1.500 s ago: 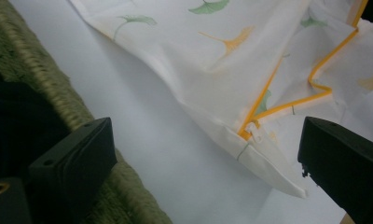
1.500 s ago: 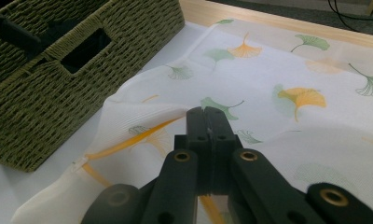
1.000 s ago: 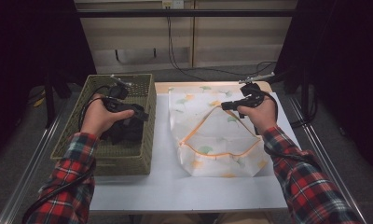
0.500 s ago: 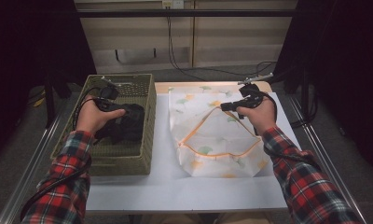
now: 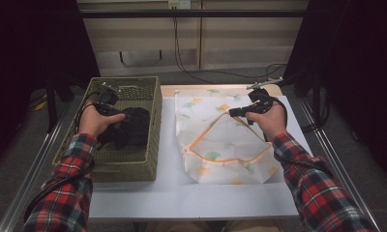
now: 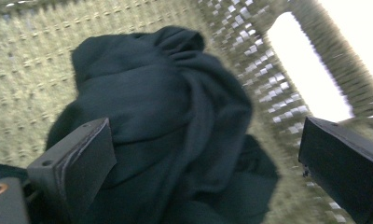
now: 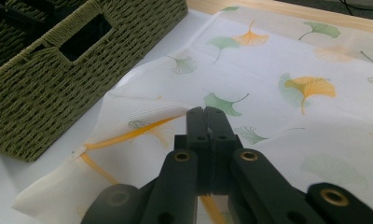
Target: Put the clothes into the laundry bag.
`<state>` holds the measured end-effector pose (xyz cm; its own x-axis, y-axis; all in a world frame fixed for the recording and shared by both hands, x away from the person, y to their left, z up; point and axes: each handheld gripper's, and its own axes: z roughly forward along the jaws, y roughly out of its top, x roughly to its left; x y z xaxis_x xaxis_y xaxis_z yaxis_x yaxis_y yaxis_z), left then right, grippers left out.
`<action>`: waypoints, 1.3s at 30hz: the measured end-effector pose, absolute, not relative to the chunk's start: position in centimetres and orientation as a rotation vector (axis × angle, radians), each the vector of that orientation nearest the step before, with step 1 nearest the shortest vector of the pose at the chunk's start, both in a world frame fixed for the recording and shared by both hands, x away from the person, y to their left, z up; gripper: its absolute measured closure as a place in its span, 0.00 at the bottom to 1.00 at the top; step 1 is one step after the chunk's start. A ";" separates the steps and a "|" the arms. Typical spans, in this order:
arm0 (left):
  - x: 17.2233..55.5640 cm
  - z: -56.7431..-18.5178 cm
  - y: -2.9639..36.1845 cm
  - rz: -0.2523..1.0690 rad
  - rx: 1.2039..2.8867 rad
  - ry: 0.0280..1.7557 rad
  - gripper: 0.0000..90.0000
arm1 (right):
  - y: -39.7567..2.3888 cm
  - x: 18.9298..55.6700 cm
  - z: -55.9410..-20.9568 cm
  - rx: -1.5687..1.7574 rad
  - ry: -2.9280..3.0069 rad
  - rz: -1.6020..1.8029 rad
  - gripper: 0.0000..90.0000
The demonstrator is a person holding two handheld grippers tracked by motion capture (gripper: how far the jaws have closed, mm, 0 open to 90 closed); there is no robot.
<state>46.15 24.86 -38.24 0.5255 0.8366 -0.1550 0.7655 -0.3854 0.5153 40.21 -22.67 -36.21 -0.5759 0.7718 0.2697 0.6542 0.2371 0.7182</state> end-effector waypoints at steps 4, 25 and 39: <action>46.6 -39.5 25.0 0.177 2.241 1.317 0.02 | -22.6 40.3 -36.4 1.373 2.364 1.250 1.00; 47.4 -43.4 25.2 0.212 2.281 1.326 0.00 | -22.4 40.3 -37.0 1.360 2.385 1.249 1.00; 45.2 -42.9 25.1 0.087 2.225 1.326 0.03 | -22.5 40.0 -37.2 1.364 2.384 1.263 1.00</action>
<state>45.25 25.11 -42.93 0.5133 0.8312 -0.2136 0.7960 -0.3680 0.4806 40.03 -22.48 -37.24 -0.5874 0.7585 0.2824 0.6594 0.2462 0.7103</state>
